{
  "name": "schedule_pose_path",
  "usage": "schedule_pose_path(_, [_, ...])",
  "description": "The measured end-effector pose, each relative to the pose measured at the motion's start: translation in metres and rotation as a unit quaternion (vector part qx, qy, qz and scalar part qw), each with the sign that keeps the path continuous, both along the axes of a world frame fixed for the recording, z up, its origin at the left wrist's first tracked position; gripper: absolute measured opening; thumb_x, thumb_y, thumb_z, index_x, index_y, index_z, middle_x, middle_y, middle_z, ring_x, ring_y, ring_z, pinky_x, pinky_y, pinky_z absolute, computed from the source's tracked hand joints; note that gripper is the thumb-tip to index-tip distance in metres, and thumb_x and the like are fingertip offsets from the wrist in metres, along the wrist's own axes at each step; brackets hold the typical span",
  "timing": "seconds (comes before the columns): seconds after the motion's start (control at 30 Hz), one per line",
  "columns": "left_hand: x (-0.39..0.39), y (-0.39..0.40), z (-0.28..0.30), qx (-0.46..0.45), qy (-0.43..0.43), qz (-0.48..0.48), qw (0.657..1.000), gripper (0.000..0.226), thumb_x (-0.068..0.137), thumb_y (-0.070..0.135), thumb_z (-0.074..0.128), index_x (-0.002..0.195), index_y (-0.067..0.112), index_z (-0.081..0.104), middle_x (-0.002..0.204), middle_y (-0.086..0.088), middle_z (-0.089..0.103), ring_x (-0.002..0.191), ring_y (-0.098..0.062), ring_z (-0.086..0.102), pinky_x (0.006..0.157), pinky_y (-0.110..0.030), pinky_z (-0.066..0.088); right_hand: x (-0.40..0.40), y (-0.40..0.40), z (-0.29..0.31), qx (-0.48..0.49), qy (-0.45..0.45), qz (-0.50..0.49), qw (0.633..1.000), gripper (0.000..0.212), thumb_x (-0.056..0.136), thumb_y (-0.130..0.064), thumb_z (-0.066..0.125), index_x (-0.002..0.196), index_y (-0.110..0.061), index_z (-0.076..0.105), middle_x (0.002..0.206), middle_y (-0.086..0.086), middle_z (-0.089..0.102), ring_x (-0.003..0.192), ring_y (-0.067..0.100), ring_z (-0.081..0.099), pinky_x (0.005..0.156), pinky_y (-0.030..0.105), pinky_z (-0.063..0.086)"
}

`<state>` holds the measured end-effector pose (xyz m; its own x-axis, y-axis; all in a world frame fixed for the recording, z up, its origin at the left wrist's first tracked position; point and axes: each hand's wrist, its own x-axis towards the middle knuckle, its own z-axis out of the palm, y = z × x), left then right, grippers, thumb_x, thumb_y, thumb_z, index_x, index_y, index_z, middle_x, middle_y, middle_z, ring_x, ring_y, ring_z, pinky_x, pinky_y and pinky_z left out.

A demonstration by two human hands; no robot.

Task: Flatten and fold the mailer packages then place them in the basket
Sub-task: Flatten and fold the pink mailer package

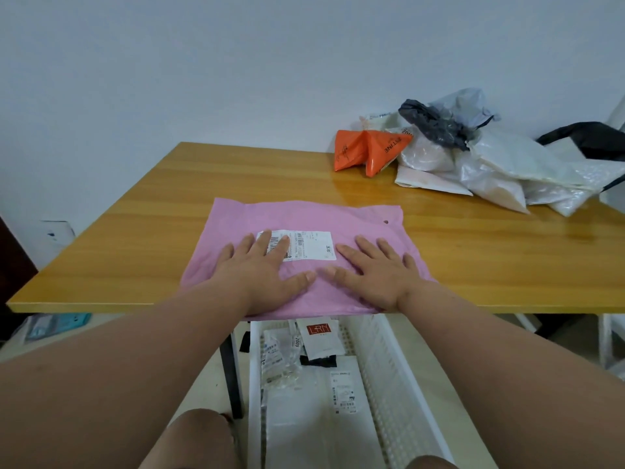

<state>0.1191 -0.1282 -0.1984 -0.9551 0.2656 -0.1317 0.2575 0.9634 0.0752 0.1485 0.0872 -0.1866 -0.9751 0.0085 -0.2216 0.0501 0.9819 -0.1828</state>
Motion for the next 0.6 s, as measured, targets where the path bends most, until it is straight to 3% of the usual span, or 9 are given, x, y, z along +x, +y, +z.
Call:
schedule_pose_path(0.07, [0.005,-0.002,0.001,-0.001,-0.006,-0.005,1.000,0.094,0.079,0.086,0.013,0.155,0.035,-0.006,0.164,0.001,-0.011,0.151,-0.025,-0.006,0.121,-0.050,0.000,0.001,0.001,-0.001,-0.028,0.022,-0.011,0.999,0.070,0.086,-0.081,0.021,0.149,-0.052,0.019,0.163,-0.016,0.003,0.151,0.020,-0.003,0.118,0.056,-0.001])
schedule_pose_path(0.17, [0.010,-0.002,0.003,0.026,0.007,-0.006,1.000,0.075,0.090,0.074,0.019,0.155,0.038,0.008,0.165,0.002,0.001,0.150,-0.025,0.006,0.121,-0.047,0.006,0.004,0.007,0.001,-0.047,0.116,-0.045,0.991,0.045,0.099,-0.055,0.033,0.140,-0.041,0.044,0.154,-0.004,0.035,0.141,0.025,0.030,0.114,0.048,0.025])
schedule_pose_path(0.23, [0.010,-0.003,0.007,0.069,0.037,0.002,0.997,0.053,0.099,0.057,0.027,0.150,0.041,0.029,0.160,0.004,0.021,0.143,-0.026,0.024,0.116,-0.045,0.022,0.011,0.012,0.003,-0.024,0.172,-0.107,0.979,0.042,0.099,-0.043,0.036,0.136,-0.029,0.048,0.143,0.005,0.042,0.132,0.029,0.037,0.106,0.042,0.033])
schedule_pose_path(0.3, [0.010,-0.005,0.013,0.102,0.060,0.018,0.993,0.042,0.101,0.041,0.033,0.142,0.038,0.043,0.149,0.002,0.036,0.133,-0.026,0.036,0.109,-0.044,0.032,0.022,0.017,0.003,0.021,0.166,-0.168,0.972,0.045,0.099,-0.045,0.034,0.136,-0.024,0.046,0.140,0.010,0.040,0.129,0.032,0.035,0.103,0.044,0.031])
schedule_pose_path(0.43, [0.012,-0.013,0.014,0.095,0.100,0.103,0.985,0.053,0.095,0.039,0.044,0.146,0.025,0.038,0.146,-0.011,0.036,0.134,-0.033,0.032,0.110,-0.043,0.031,0.035,0.021,0.005,0.030,0.083,-0.193,0.977,0.055,0.095,-0.060,0.033,0.133,-0.024,0.048,0.140,0.011,0.043,0.129,0.032,0.034,0.104,0.047,0.028])
schedule_pose_path(0.53, [0.013,-0.020,0.012,0.098,0.005,0.181,0.979,0.072,0.089,0.054,0.046,0.149,0.020,0.027,0.152,-0.015,0.028,0.141,-0.036,0.023,0.114,-0.046,0.025,0.040,0.020,0.012,0.036,0.074,-0.174,0.981,0.050,0.094,-0.061,0.037,0.127,-0.026,0.052,0.138,0.007,0.045,0.130,0.031,0.035,0.103,0.048,0.027])
schedule_pose_path(0.6, [0.015,-0.021,0.011,0.079,-0.010,0.182,0.980,0.074,0.087,0.060,0.045,0.147,0.019,0.030,0.147,-0.017,0.037,0.137,-0.036,0.031,0.112,-0.045,0.031,0.044,0.019,0.014,0.037,0.080,-0.164,0.982,0.046,0.094,-0.057,0.040,0.125,-0.026,0.053,0.135,0.006,0.046,0.128,0.030,0.037,0.103,0.048,0.028])
